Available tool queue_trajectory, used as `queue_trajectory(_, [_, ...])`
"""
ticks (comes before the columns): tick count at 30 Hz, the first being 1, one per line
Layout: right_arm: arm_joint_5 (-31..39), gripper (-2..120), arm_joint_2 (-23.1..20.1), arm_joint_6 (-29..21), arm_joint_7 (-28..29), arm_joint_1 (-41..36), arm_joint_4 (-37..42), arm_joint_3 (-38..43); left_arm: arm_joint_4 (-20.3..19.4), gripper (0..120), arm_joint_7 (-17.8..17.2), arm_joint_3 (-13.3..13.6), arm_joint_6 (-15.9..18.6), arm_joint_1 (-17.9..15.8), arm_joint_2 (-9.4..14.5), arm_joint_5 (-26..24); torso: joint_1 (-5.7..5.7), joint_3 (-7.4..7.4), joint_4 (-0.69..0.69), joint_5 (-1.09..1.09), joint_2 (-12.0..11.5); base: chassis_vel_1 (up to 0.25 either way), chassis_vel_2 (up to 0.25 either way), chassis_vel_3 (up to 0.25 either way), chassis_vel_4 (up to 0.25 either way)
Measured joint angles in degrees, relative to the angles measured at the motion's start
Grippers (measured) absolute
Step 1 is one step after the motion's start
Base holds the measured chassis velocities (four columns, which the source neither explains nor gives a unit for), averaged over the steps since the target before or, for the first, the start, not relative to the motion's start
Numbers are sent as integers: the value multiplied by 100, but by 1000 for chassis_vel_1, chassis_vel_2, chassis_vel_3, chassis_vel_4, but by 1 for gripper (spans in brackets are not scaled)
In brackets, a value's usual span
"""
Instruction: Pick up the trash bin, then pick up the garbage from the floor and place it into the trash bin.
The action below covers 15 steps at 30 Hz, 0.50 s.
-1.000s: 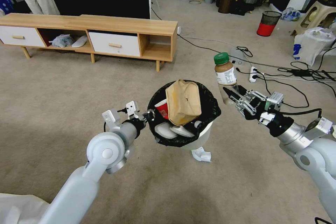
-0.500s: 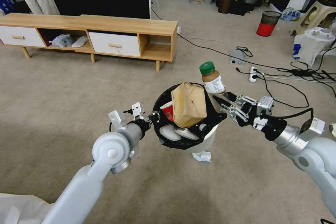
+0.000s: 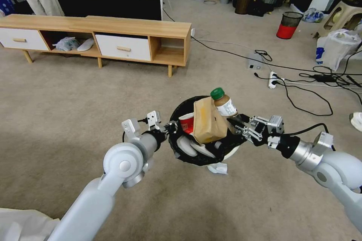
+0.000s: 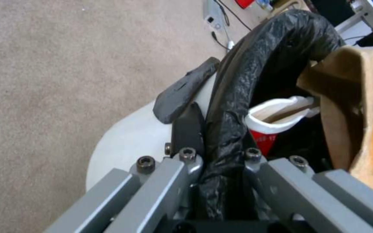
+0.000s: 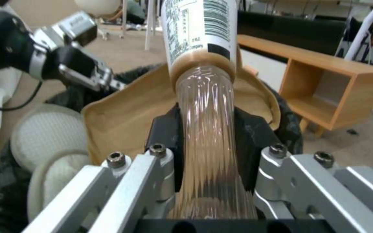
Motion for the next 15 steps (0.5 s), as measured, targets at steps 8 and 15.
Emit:
queue_trajectory(8, [-20,23,-77,20,19,22,-142,-80,-66,3,19,12,9,37,-17,25,0,0,0,0,0,0,0,0,0])
queue_trajectory(15, [-38,23,-43,22,45,15,-69,-61,-72,3,78,17,10,108,-39,85,0,0,-2,1,0,0,0,0,0])
